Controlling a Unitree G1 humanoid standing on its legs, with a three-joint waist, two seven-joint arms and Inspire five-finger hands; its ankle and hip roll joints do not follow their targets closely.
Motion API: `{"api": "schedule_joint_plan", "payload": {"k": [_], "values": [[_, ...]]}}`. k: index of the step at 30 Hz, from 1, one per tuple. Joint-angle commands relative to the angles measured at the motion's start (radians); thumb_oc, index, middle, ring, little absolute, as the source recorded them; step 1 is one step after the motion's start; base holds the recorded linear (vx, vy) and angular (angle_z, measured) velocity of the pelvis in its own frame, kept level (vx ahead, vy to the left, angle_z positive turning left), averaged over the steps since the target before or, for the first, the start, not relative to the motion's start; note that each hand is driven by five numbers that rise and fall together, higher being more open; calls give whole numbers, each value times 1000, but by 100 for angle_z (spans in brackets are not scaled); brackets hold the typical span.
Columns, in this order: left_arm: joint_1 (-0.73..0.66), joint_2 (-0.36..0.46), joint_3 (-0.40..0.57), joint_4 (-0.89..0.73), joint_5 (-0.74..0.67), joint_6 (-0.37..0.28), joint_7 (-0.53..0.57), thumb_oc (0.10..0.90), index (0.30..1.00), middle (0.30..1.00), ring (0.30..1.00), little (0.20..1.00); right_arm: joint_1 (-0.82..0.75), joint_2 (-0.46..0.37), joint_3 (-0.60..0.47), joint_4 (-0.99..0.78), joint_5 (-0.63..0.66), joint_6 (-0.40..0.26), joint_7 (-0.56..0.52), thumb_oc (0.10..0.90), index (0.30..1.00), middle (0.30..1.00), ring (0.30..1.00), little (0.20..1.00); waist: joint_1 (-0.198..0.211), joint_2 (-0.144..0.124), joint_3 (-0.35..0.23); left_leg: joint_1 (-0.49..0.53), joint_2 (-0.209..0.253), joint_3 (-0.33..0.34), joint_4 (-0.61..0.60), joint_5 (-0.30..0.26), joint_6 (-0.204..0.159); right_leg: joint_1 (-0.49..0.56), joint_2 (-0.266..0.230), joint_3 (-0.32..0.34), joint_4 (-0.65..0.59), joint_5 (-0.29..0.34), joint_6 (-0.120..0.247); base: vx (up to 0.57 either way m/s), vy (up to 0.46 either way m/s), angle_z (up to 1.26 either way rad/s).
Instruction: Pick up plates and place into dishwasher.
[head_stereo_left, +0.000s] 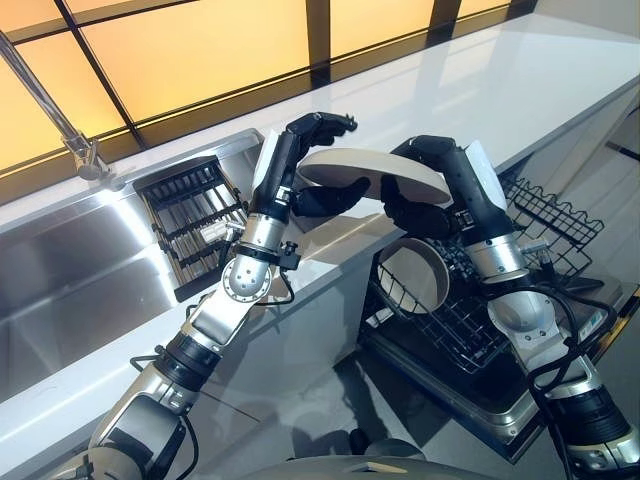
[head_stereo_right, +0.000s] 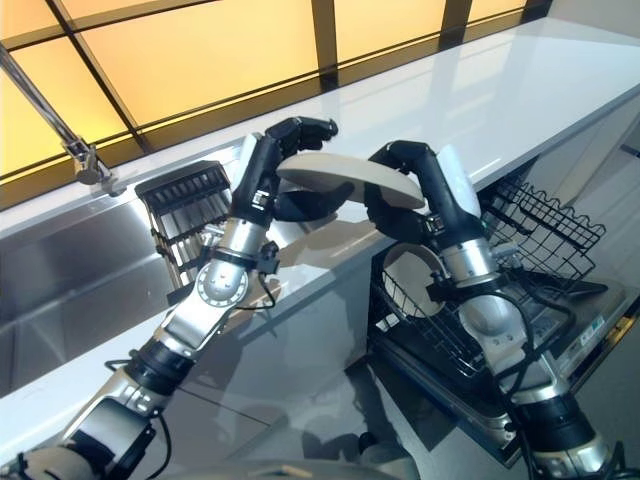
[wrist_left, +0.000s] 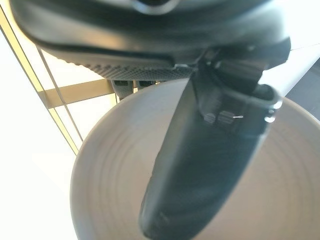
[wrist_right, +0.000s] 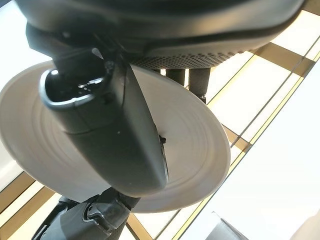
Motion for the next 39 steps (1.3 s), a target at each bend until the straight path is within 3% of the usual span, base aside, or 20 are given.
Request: {"api": "schedule_joint_plan", "payload": {"k": [1, 13, 16, 22, 28, 34, 39], "values": [[-155, -11, -8, 17, 34, -61, 55, 800, 900, 900, 900, 900, -113, 17, -106, -45, 43, -84, -79, 100, 300, 300, 300, 200, 10, -16, -94, 17, -53, -14, 7, -154, 70, 27, 70, -23, 6, -88, 22, 0, 0, 0], [-115, 22, 33, 3, 41, -126, 87, 800, 900, 900, 900, 900, -76, -30, -174, -20, -64, -74, -174, 100, 300, 300, 300, 200, 8, -18, -96, 18, -51, -11, 7, -155, 67, 27, 70, -23, 6, -87, 22, 0, 0, 0], [-91, 55, 61, -11, 54, -166, 110, 800, 900, 900, 900, 900, -49, -86, -238, 12, -172, -44, -264, 100, 300, 300, 300, 200, 4, -20, -98, 16, -49, -7, 7, -156, 64, 24, 72, -20, 6, -84, 23, 0, 0, 0], [-37, 95, 120, 13, 35, -208, 155, 800, 900, 900, 900, 900, 20, -184, -373, 110, -192, -1, -380, 100, 300, 300, 300, 200, -9, -26, -104, 15, -44, 1, 7, -159, 59, 21, 78, -11, 6, -81, 25, 0, 0, 0], [15, 104, 180, 11, 30, -222, 159, 800, 900, 900, 900, 900, 123, -221, -496, 216, -261, 77, -499, 100, 300, 300, 300, 200, -22, -32, -108, 9, -39, 5, 7, -155, 56, 13, 82, -1, 6, -76, 25, 0, 0, 0], [14, 101, 183, 15, 38, -225, 146, 800, 900, 900, 900, 900, 156, -218, -509, 314, -253, 101, -503, 100, 300, 300, 300, 200, -25, -37, -110, 5, -38, 0, 7, -154, 57, 9, 84, 5, 6, -73, 27, 13, -20, -3], [20, 103, 178, -33, 26, -203, 80, 800, 900, 900, 900, 900, 173, -200, -474, 415, -230, 153, -422, 100, 300, 300, 300, 200, -19, -40, -108, 0, -36, -12, 7, -148, 56, 8, 84, 3, 6, -71, 23, 25, -27, -1]]}}
